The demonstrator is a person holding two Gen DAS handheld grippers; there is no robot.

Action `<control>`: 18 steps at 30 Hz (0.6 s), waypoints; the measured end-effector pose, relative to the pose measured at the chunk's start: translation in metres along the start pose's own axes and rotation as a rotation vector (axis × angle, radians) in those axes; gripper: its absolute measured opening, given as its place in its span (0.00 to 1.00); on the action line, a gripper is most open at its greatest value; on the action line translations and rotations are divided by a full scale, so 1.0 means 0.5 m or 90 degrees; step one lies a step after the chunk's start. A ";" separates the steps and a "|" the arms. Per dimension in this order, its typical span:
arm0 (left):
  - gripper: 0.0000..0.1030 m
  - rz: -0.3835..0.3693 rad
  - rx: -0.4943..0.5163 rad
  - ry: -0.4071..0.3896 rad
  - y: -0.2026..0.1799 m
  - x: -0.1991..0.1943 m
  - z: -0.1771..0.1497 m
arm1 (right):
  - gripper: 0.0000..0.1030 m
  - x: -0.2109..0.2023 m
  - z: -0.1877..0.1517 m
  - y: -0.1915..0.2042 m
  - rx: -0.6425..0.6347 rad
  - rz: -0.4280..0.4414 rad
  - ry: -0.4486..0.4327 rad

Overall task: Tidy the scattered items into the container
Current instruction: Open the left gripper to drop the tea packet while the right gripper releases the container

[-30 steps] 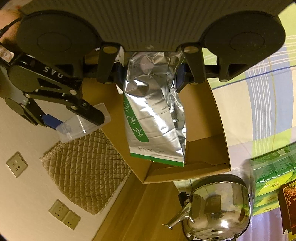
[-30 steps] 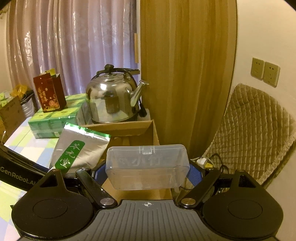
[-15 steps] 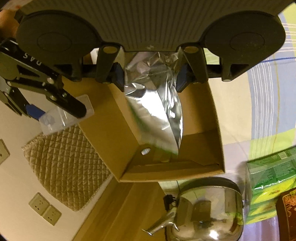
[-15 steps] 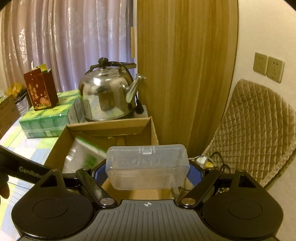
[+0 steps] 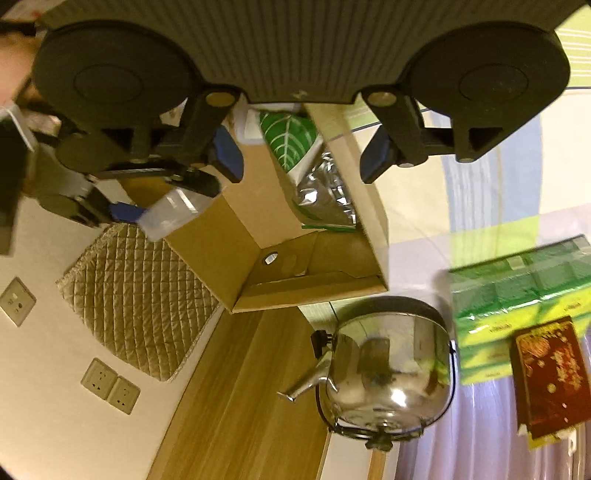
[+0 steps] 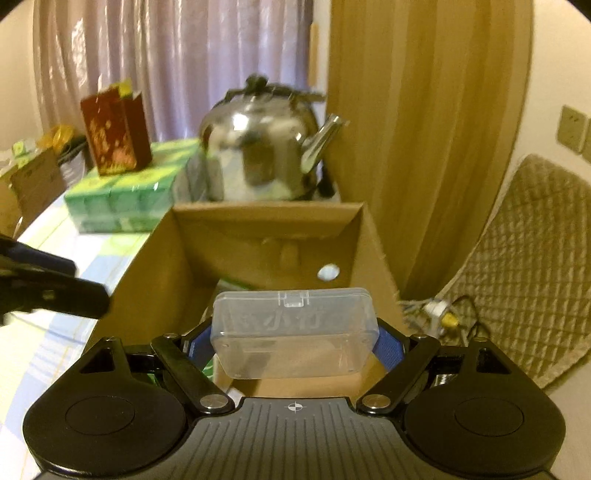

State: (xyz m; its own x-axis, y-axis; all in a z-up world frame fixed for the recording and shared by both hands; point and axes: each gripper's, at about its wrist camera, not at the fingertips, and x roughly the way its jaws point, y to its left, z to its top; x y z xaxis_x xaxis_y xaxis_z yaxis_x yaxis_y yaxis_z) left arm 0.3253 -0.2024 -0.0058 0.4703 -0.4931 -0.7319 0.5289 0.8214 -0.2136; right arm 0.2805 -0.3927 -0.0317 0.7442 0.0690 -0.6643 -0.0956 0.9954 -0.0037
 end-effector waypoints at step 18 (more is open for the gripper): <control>0.99 0.043 -0.027 -0.073 -0.004 -0.162 -0.134 | 0.98 -0.188 -0.035 0.013 0.059 -0.005 -0.073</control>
State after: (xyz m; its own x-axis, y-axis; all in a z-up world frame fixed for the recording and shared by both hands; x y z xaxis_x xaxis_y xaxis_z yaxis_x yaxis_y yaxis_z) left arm 0.2391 -0.1447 0.0108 0.5826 -0.4632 -0.6678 0.4633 0.8644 -0.1954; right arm 0.1983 -0.3939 0.0178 0.8158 0.0635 -0.5748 -0.0324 0.9974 0.0643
